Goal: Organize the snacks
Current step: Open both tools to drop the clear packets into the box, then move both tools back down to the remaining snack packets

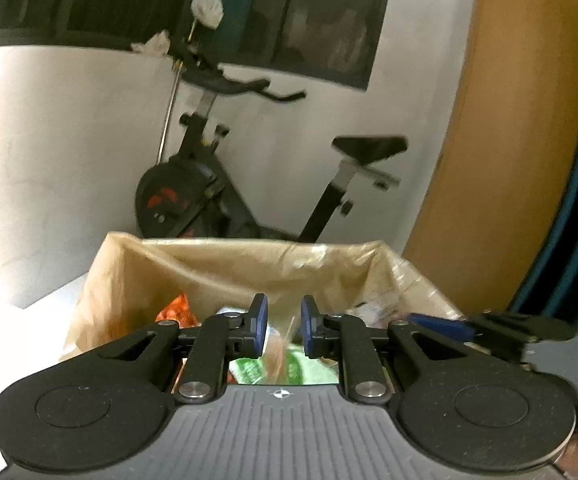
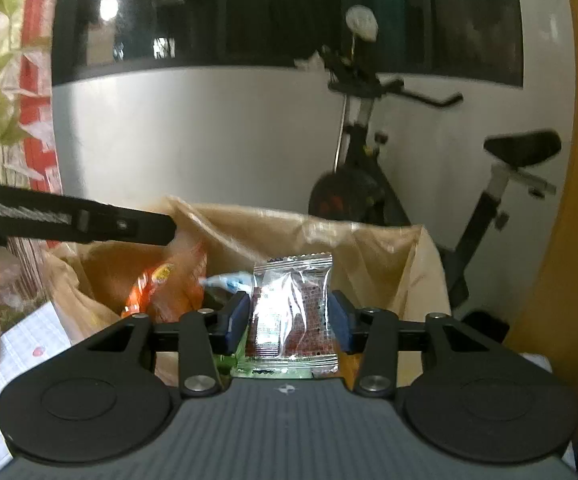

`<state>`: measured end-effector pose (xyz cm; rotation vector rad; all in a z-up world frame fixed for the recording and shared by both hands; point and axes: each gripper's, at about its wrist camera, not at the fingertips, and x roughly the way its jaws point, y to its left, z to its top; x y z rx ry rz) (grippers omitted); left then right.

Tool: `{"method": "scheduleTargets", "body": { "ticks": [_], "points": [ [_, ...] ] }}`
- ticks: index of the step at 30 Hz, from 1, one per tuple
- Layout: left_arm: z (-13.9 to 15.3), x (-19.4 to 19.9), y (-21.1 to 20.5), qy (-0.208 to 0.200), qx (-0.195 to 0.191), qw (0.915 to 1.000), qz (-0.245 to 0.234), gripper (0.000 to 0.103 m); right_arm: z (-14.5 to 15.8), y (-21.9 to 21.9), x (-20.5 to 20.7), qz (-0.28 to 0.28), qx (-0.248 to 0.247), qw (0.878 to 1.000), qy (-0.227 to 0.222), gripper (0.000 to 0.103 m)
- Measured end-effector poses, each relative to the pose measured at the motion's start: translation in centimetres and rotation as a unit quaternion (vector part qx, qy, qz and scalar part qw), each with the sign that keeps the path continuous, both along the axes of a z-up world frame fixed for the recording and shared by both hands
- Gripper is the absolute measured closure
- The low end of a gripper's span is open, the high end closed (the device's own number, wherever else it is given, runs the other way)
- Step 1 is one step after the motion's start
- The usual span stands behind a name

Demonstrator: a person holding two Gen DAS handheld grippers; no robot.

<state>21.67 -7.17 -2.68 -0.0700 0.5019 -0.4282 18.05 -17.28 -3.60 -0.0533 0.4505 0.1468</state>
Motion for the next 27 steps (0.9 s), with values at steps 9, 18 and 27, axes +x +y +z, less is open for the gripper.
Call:
{"method": "scheduleTargets", "body": {
  "ticks": [9, 18, 27],
  "points": [
    [0.1, -1.4, 2.2, -0.008, 0.002, 0.9999, 0.011, 0.034, -0.2, -1.5, -2.7, -0.013, 0.011, 1.0, -0.014, 0.046],
    [1.0, -6.1, 5.4, -0.04, 0.018, 0.9989, 0.018, 0.033, 0.6, 0.3, -7.5, 0.008, 0.045, 0.997, -0.068, 0.046],
    [-0.6, -9.5, 10.0, -0.019, 0.005, 0.999, 0.04, 0.033, -1.4, 2.5, -10.9, 0.033, 0.073, 0.994, -0.077, 0.046]
  ]
}}
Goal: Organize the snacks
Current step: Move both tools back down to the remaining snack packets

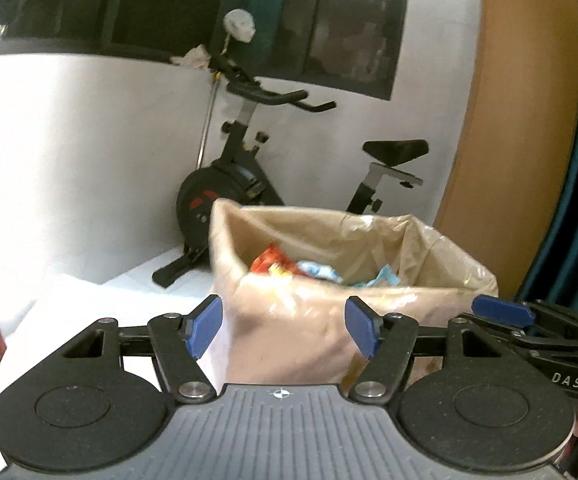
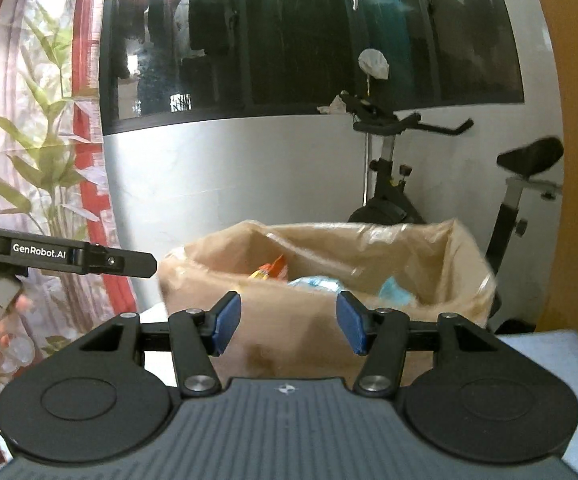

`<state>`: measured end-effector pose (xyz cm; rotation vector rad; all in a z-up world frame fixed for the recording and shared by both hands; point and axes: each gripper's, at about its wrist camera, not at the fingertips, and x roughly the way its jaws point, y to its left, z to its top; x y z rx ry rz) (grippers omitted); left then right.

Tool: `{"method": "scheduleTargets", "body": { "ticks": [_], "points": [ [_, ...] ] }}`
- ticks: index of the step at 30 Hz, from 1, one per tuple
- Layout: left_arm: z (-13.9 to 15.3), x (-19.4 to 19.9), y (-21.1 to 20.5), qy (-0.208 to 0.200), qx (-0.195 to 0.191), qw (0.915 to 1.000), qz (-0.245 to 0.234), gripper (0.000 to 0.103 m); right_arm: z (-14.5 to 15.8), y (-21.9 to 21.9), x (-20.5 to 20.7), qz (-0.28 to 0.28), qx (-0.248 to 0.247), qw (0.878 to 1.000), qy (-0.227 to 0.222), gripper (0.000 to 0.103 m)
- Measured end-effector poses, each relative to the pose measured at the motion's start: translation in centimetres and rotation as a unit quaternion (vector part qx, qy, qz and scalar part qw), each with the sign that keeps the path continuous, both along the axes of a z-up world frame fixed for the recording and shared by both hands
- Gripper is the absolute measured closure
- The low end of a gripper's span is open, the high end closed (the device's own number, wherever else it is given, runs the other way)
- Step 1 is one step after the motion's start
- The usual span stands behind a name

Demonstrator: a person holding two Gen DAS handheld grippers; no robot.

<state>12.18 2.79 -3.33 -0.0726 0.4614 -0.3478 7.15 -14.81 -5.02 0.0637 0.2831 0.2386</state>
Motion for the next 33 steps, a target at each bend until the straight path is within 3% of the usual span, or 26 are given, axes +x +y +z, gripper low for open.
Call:
{"method": "scheduleTargets", "body": {
  "ticks": [7, 16, 21, 26, 30, 33],
  "points": [
    [-3.6, -0.9, 2.8, 0.04, 0.004, 0.9989, 0.026, 0.033, -2.9, 1.7, -1.3, 0.02, -0.005, 0.999, 0.025, 0.046],
    [-8.5, -1.0, 4.8, 0.098, 0.02, 0.9939, 0.047, 0.034, -8.5, 2.7, -0.5, 0.044, -0.026, 0.994, 0.099, 0.046],
    [-10.6, -1.3, 5.5, 0.122, 0.026, 0.991, 0.049, 0.034, -11.3, 2.8, 1.0, 0.047, -0.015, 0.987, 0.156, 0.046],
    [-12.2, -1.5, 5.4, 0.144, 0.023, 0.9882, 0.048, 0.034, -13.6, 3.3, 2.5, 0.06, 0.011, 0.97, 0.233, 0.046],
    [-13.0, -1.7, 5.1, 0.154, 0.023, 0.9867, 0.048, 0.034, -14.7, 3.7, 3.9, 0.056, 0.008, 0.961, 0.271, 0.033],
    [-13.4, -1.7, 5.3, 0.159, 0.013, 0.9856, 0.054, 0.034, -15.0, 4.3, 4.9, 0.057, 0.001, 0.96, 0.275, 0.032]
  ]
}}
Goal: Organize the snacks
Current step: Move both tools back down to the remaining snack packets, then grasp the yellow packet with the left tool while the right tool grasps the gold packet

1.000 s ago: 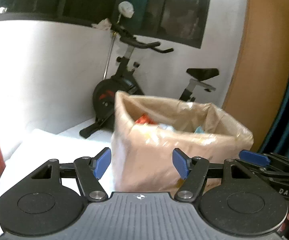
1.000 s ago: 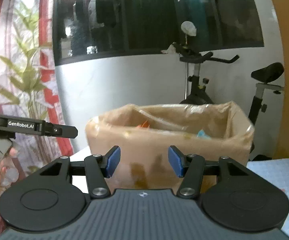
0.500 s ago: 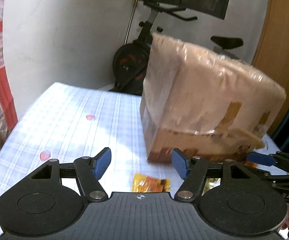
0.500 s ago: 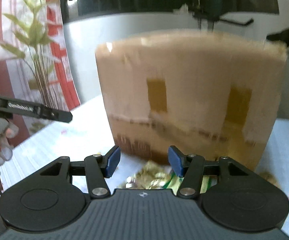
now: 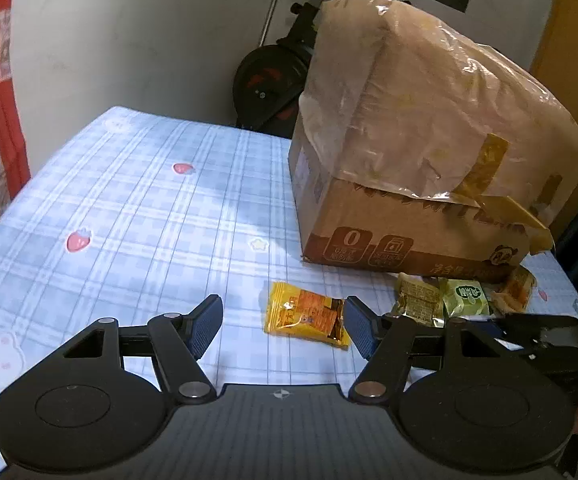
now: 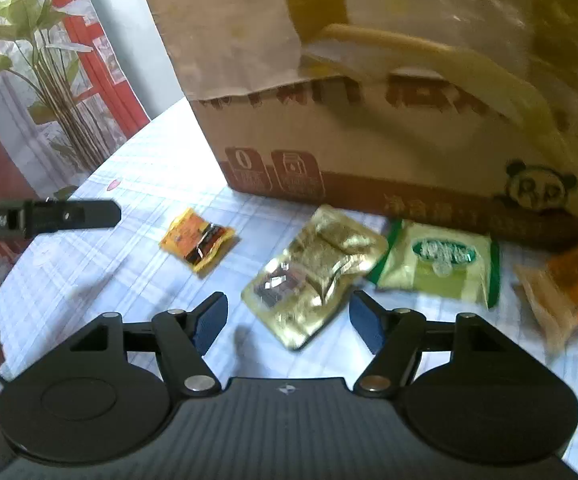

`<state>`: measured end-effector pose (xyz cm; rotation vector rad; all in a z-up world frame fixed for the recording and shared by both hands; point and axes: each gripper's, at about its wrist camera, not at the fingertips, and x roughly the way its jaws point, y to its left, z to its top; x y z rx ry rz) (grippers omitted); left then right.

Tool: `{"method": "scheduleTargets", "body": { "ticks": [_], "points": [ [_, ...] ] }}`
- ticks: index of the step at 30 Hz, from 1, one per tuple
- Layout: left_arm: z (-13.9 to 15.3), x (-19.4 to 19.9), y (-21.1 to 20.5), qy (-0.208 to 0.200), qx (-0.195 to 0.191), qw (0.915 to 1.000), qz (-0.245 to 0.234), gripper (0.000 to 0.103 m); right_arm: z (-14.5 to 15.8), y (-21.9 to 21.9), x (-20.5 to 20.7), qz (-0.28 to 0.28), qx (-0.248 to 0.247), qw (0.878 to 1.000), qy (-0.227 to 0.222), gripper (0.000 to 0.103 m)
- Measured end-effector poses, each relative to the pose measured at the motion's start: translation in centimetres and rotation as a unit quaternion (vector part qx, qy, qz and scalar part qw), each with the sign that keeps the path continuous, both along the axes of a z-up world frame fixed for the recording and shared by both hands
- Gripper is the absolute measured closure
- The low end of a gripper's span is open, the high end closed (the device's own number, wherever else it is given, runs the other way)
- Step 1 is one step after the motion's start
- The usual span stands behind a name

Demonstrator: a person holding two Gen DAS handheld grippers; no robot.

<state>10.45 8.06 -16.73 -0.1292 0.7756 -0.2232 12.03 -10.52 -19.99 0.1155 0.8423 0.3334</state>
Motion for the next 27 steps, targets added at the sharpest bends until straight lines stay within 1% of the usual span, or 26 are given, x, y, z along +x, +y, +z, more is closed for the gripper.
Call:
{"method": "scheduleTargets", "body": {
  "ticks": [5, 10, 16, 19, 23, 24, 26, 27],
  "points": [
    [-0.9, -0.3, 0.3, 0.008, -0.01, 0.9999, 0.009, 0.035, 0.0, 1.0, 1.7, 0.011, -0.017, 1.0, 0.001, 0.032],
    [-1.4, -0.6, 0.8, 0.016, -0.019, 0.9994, 0.023, 0.035, -0.2, 2.3, 3.7, 0.018, -0.034, 0.999, 0.003, 0.026],
    [-1.6, -0.8, 1.1, 0.022, -0.025, 0.9988, 0.036, 0.035, -0.5, 3.1, 5.0, 0.008, -0.067, 0.998, -0.002, 0.025],
    [-1.8, -0.8, 1.2, 0.025, -0.028, 0.9985, 0.041, 0.035, -0.8, 3.4, 5.5, 0.001, -0.07, 0.997, -0.007, 0.024],
    [-2.1, -1.0, 1.2, 0.03, -0.032, 0.998, 0.046, 0.035, -1.1, 4.0, 5.6, -0.009, -0.083, 0.996, -0.024, 0.023],
    [-2.2, -1.1, 1.1, 0.032, -0.032, 0.9979, 0.046, 0.035, -1.3, 4.3, 5.5, -0.01, -0.09, 0.995, -0.029, 0.025],
    [-2.3, -1.2, 1.0, 0.034, -0.033, 0.9978, 0.047, 0.035, -1.6, 4.6, 5.0, -0.006, -0.107, 0.993, -0.045, 0.034],
    [-2.3, -1.3, 1.0, 0.034, -0.033, 0.9978, 0.047, 0.035, -1.6, 4.5, 4.8, -0.002, -0.105, 0.993, -0.053, 0.04]
  ]
}}
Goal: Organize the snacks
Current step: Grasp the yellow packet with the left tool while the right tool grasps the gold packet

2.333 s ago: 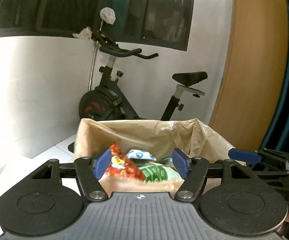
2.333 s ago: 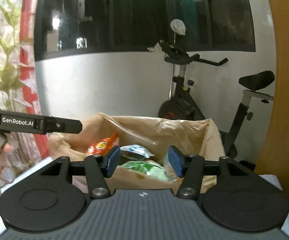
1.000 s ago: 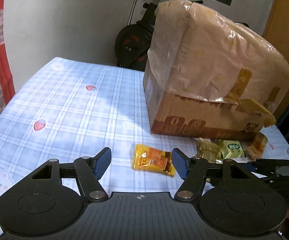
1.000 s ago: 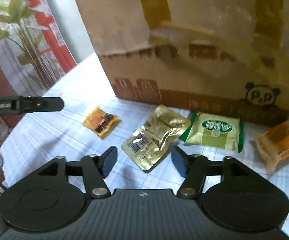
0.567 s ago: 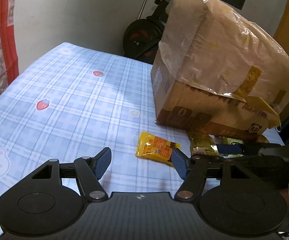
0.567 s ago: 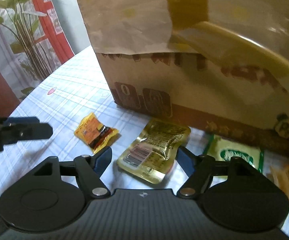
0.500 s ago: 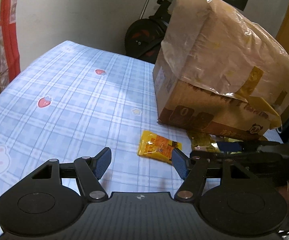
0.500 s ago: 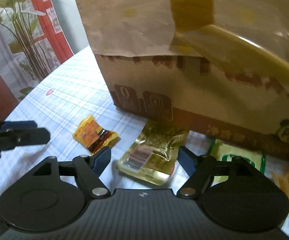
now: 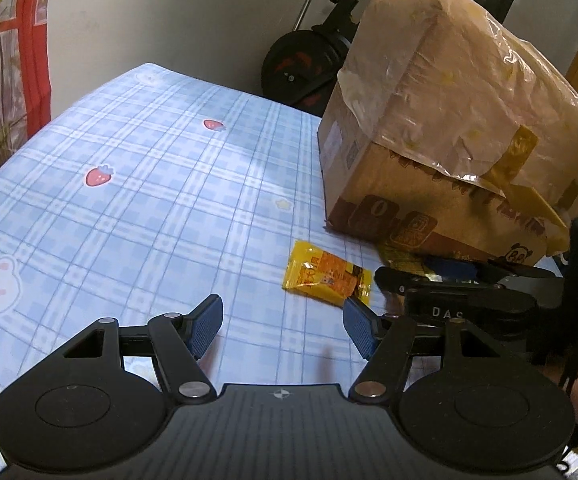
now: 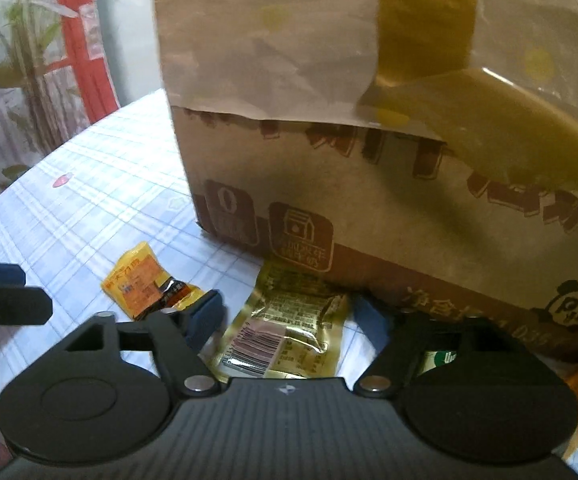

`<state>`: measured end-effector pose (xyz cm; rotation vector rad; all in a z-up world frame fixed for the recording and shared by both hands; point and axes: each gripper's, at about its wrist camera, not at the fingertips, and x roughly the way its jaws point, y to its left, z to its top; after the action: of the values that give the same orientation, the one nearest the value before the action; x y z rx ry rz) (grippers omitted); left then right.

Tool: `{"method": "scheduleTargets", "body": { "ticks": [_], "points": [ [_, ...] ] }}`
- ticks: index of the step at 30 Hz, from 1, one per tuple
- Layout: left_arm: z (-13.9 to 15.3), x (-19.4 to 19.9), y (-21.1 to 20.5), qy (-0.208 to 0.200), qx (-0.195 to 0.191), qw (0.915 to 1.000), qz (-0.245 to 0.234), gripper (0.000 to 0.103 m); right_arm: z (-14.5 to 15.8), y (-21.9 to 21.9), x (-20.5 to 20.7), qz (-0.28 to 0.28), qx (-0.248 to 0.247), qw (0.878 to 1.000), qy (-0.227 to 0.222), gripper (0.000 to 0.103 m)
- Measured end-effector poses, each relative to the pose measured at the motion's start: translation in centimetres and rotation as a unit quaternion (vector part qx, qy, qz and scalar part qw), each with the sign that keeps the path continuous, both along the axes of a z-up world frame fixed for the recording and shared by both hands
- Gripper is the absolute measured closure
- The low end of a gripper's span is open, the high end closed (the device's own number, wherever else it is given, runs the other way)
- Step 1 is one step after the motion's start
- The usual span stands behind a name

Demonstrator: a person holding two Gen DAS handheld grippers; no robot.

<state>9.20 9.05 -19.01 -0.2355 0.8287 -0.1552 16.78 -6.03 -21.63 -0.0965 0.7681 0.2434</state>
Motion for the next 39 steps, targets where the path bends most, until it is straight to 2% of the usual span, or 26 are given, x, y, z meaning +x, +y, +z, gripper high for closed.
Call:
{"method": "scheduleTargets", "body": {
  "ticks": [2, 11, 15, 24, 25, 28, 34, 36, 38, 39],
  "points": [
    [0.0, -0.1, 0.0, 0.0, 0.001, 1.0, 0.0, 0.035, 0.0, -0.5, -0.5, 0.005, 0.004, 1.0, -0.007, 0.045],
    [0.0, 0.0, -0.9, 0.012, -0.002, 0.9999, -0.005, 0.035, -0.1, -2.8, -5.1, 0.051, 0.019, 0.998, -0.027, 0.046],
    [-0.3, 0.5, -1.8, 0.032, -0.028, 0.9991, -0.006, 0.04, -0.1, -3.8, -6.8, 0.056, 0.017, 0.998, -0.034, 0.046],
    [-1.7, 4.1, -3.8, 0.066, -0.08, 0.9944, 0.022, 0.04, -0.2, -5.4, -7.4, 0.035, 0.041, 0.998, -0.045, 0.046],
    [-1.7, 4.5, -4.0, 0.062, -0.073, 0.9951, 0.023, 0.04, -0.1, -5.6, -7.4, 0.035, 0.046, 0.997, -0.044, 0.046],
    [-1.6, 5.7, -5.5, 0.056, -0.021, 0.9981, 0.012, 0.04, -0.1, -6.2, -7.5, 0.028, 0.054, 0.997, -0.044, 0.046],
    [-1.6, 7.3, -7.3, 0.05, 0.028, 0.9984, 0.001, 0.04, -0.1, -6.5, -7.6, 0.028, 0.062, 0.997, -0.045, 0.046],
    [-1.7, 7.3, -8.1, 0.042, 0.055, 0.9976, -0.008, 0.041, -0.1, -6.6, -7.8, 0.028, 0.065, 0.996, -0.045, 0.046],
    [-1.9, 7.0, -9.0, 0.031, 0.096, 0.9946, -0.023, 0.047, -0.2, -6.7, -7.9, 0.027, 0.069, 0.996, -0.045, 0.046],
    [-2.0, 6.7, -9.5, 0.018, 0.119, 0.992, -0.038, 0.057, -0.1, -6.7, -7.9, 0.027, 0.07, 0.996, -0.045, 0.046]
  ]
}}
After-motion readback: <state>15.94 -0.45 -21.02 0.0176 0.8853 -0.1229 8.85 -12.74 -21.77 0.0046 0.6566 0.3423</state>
